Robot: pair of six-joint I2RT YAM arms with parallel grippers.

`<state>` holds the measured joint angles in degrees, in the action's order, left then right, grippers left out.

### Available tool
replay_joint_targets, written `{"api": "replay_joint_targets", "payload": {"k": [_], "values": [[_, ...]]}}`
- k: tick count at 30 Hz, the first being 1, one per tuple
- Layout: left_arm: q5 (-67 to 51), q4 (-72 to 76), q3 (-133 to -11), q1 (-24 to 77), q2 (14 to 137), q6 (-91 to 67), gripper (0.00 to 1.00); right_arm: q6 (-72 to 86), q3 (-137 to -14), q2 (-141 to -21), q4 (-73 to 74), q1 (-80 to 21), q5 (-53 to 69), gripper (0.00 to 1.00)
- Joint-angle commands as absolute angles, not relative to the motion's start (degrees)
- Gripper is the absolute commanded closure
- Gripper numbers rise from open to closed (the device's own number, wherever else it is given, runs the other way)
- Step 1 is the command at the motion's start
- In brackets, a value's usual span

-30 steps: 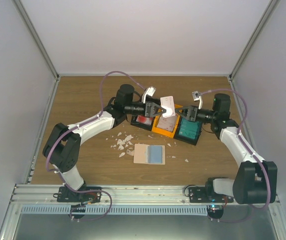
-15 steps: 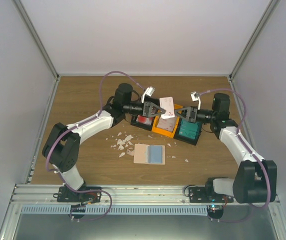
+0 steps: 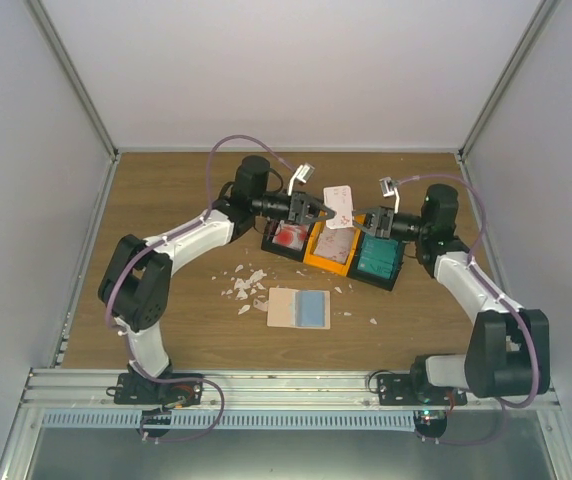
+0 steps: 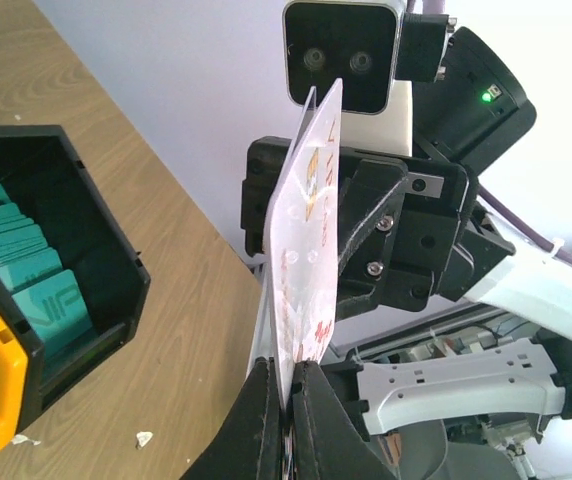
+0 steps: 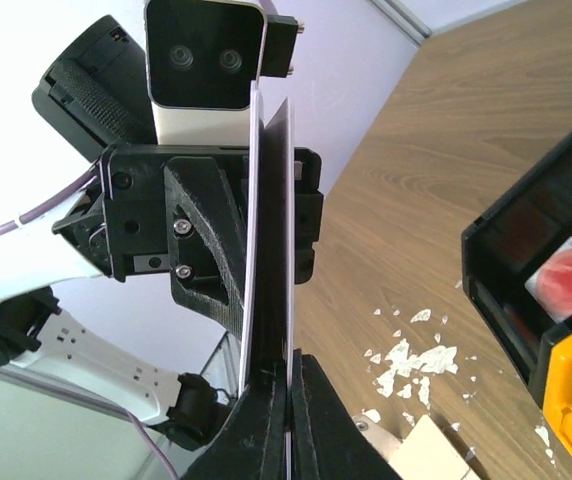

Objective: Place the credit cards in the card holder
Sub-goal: Place the credit card in the storage box.

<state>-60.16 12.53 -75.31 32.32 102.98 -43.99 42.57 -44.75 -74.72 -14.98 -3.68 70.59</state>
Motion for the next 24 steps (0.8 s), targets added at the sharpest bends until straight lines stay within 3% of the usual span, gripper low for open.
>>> {"api": "replay_joint_targets", "payload": {"k": [1, 11, 17, 24], "values": [[-57.80, 10.65, -77.04, 33.28, 106.98, -43.84, 0.97, 43.68, -44.17, -75.99, -16.33, -4.69, 71.58, 0.99], [-63.01, 14.03, -77.20, 31.58, 114.87, -42.70, 0.88, 42.48, -41.14, -78.94, -12.58, 2.71, 68.75, 0.99], [-61.87, 12.08, -77.70, 31.03, 117.34, -41.08, 0.88, 40.59, -40.54, -80.88, -10.01, 4.69, 67.37, 1.00], [-51.37, 0.99, -81.03, 31.58, 119.21, -34.37, 0.89, 31.38, -42.96, -79.20, 4.16, 4.74, 50.66, 1.00]]}}
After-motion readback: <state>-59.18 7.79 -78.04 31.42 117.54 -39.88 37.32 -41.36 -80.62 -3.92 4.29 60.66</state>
